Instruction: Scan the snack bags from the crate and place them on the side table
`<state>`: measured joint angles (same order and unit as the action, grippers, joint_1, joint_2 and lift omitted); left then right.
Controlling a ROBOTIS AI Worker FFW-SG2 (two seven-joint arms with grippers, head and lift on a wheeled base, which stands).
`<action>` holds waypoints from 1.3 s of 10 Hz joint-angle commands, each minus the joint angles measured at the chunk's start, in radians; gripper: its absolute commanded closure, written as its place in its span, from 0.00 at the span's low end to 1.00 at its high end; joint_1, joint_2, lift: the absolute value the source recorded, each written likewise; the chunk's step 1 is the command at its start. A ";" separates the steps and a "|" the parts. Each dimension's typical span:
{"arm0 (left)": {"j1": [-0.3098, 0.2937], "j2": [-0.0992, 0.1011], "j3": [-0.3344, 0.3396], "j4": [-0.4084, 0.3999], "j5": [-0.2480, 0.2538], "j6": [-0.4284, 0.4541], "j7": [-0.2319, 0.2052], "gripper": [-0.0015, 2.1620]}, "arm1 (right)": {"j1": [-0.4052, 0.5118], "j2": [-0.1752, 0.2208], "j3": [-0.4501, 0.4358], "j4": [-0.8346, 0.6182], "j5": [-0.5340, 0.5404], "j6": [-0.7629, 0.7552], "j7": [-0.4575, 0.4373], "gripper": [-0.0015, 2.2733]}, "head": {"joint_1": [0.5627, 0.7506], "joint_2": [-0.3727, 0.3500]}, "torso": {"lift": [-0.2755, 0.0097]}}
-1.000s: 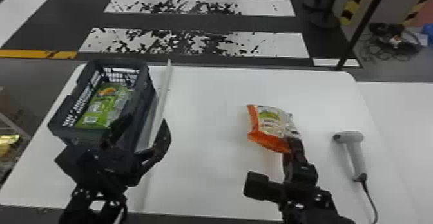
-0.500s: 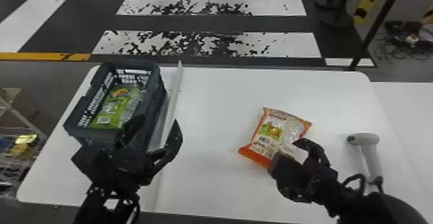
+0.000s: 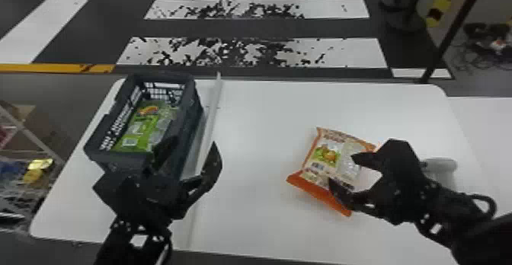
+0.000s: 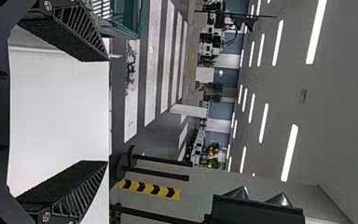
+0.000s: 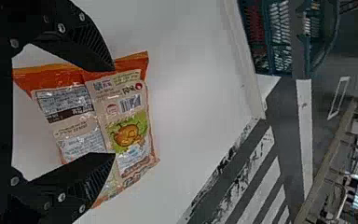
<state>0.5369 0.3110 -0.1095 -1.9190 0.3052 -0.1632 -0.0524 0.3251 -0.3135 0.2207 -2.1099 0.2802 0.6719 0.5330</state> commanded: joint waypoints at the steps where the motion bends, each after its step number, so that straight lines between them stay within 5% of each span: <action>1: 0.000 0.003 0.001 0.000 0.002 0.000 0.000 0.04 | 0.000 0.013 -0.027 0.008 -0.091 -0.031 0.001 0.45 | 0.70 0.64 | 0.79; 2: 0.000 0.003 -0.001 0.000 0.002 0.000 0.000 0.04 | -0.001 0.030 -0.030 0.019 -0.119 -0.053 -0.004 0.80 | 0.70 0.65 | 0.79; 3: 0.000 0.003 -0.001 0.000 0.002 0.000 0.000 0.04 | -0.006 0.039 -0.030 0.041 -0.147 -0.090 -0.021 0.99 | 0.70 0.67 | 0.79; 9: 0.002 0.005 0.002 -0.003 0.002 0.000 0.000 0.04 | -0.173 0.080 0.062 0.370 -0.119 -0.206 -0.022 0.99 | 0.70 0.72 | 0.79; 13: 0.002 -0.004 -0.002 0.000 0.002 -0.003 -0.001 0.04 | -0.201 0.065 0.075 0.539 -0.044 -0.292 -0.011 0.99 | 0.70 0.72 | 0.79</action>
<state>0.5385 0.3083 -0.1103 -1.9201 0.3068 -0.1637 -0.0537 0.1266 -0.2431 0.2953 -1.5913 0.2226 0.3862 0.5205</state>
